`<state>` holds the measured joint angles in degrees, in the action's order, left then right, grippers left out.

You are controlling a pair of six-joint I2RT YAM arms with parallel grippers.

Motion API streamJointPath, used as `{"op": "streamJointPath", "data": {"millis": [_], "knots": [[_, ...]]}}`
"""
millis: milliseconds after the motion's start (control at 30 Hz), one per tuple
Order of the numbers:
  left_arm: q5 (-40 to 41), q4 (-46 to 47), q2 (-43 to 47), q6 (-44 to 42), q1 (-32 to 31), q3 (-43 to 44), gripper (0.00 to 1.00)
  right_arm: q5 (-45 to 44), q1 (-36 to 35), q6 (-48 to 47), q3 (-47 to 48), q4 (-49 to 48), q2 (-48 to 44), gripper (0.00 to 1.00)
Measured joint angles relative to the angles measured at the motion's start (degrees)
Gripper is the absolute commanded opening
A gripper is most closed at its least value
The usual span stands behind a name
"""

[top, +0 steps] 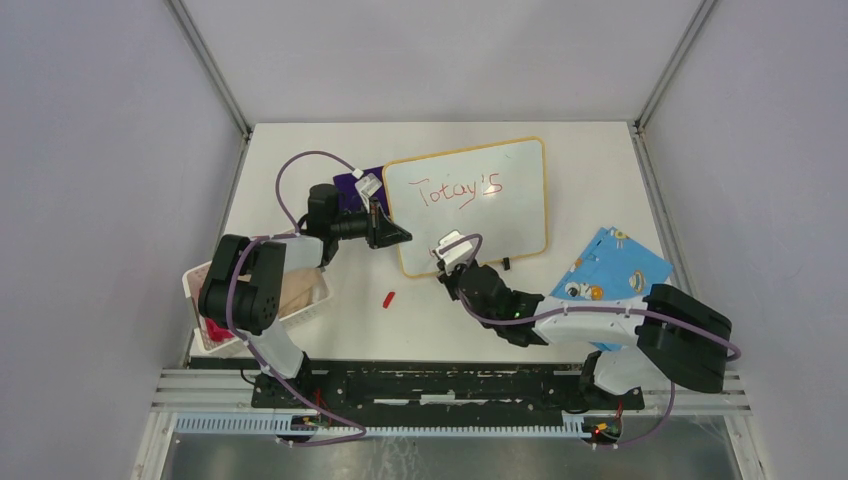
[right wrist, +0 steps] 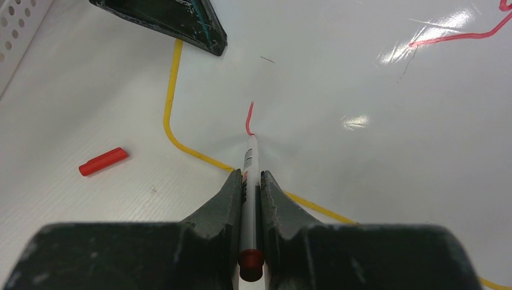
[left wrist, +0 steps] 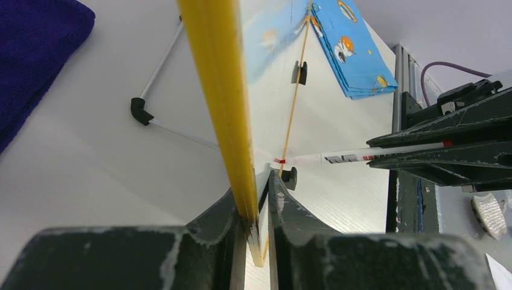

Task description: Write a sentence on the whiteboard

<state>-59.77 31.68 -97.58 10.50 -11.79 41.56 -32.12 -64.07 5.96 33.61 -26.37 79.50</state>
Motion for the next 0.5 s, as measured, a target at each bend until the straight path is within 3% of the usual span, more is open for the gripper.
{"op": "streamJointPath", "data": {"millis": [500], "knots": [[0.11, -0.09, 0.0, -0.07, -0.11, 0.07, 0.02, 0.15, 2.34, -0.5, 1.18, -0.09, -3.67, 0.0]]}}
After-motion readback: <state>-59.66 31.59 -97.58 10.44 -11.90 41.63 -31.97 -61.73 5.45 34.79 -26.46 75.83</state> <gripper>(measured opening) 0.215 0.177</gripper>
